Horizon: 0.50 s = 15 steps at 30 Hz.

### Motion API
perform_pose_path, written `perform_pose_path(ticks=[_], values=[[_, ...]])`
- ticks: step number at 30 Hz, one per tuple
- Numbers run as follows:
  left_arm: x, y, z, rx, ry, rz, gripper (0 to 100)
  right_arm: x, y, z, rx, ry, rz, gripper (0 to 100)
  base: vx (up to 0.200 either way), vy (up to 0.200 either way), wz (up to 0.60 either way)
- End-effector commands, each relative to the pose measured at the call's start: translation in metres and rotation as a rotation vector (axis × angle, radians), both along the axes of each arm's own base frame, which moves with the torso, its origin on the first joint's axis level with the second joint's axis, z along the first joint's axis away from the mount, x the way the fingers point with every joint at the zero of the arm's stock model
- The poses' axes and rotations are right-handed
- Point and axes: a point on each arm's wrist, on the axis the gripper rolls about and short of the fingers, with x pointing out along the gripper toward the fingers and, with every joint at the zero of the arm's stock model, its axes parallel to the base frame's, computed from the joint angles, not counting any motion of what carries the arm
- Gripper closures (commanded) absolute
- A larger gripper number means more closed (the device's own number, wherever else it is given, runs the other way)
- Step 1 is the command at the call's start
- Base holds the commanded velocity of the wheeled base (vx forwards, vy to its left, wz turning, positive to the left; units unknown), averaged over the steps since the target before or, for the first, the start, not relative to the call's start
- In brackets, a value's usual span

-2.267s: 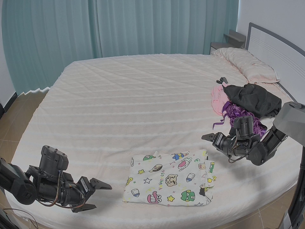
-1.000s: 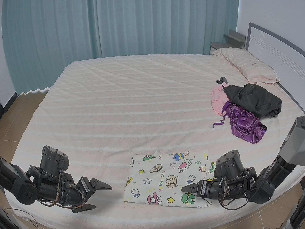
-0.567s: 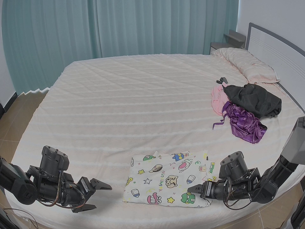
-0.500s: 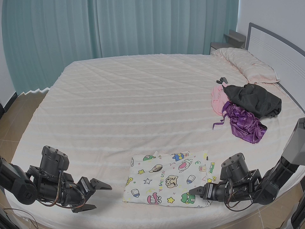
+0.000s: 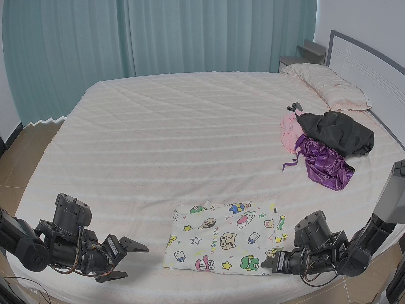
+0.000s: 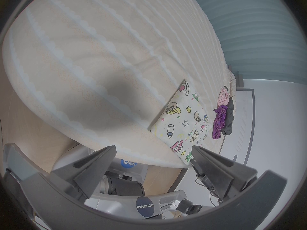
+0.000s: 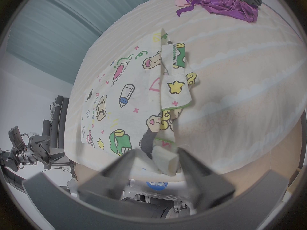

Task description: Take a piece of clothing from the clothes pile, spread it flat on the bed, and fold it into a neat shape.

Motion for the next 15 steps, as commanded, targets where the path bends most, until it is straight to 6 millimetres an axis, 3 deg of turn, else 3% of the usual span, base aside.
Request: perform_pose_path(ticks=[1, 15], values=[[0.0, 0.0, 0.0, 0.0, 0.003, 0.0, 0, -0.001, -0.001, -0.003, -0.008, 0.012, -0.001, 100, 0.0, 0.0, 0.0], [0.0, 0.0, 0.0, 0.0, 0.003, 0.0, 0, -0.006, -0.017, 0.0, -0.018, 0.018, -0.046, 100, 0.0, 0.0, 0.0]])
